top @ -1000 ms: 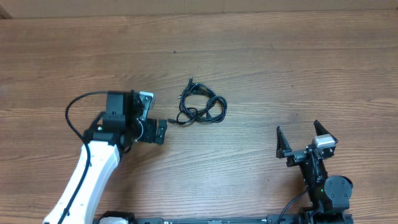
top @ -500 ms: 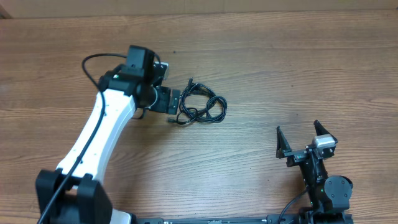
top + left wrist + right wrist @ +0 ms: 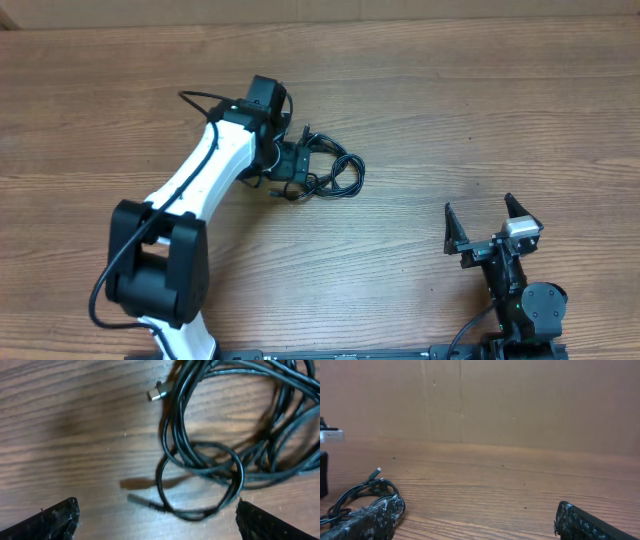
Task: Untangle cables
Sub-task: 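Lower the left gripper onto the cable bundle and close on the cables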
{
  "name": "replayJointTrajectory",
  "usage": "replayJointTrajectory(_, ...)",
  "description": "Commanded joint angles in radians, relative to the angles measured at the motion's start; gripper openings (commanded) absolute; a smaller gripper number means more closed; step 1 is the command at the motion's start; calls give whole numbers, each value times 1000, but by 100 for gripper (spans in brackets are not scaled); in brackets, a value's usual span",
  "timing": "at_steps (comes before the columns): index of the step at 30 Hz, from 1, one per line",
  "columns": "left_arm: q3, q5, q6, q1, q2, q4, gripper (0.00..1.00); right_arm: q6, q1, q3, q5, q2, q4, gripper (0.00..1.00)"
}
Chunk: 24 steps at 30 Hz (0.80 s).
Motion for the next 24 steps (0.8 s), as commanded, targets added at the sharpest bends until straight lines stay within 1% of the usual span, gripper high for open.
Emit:
replayJointTrajectory(1,29,-21,-44,-6,39,28,100,-2,5,-11,-8,-10,5,100)
replayJointTrajectory(5,29,-21,-57,-6,68,50,100,-2,5,-11,-8,-10,5,100)
replayJointTrajectory(9,29,-26,-66,-7,82,69,97,-2,5,-11,-8,-10,5,100)
replayJointTrajectory(12,29,-36,-92,-8,86,95,97,-2,5,-11,-8,-10,5,100)
replayJointTrajectory(14,29,-37,-92,-8,86,115,91,-2,5,-11,-8,-10,5,100)
replayJointTrajectory(15,31,-41,-95,-8,86,123,90,-2,5,-11,-8,-10,5,100)
replayJointTrajectory(16,34,-59,-110,-8,86,127,91,-2,5,-11,-8,-10,5,100)
replayJointTrajectory(18,43,-68,-117,-8,86,132,100,-2,5,-11,-8,-10,5,100)
replayJointTrajectory(21,67,-83,-114,-16,86,119,100,-2,5,-11,-8,-10,5,100)
replayJointTrajectory(24,84,-132,-118,-34,86,116,100,-2,5,-11,-8,-10,5,100)
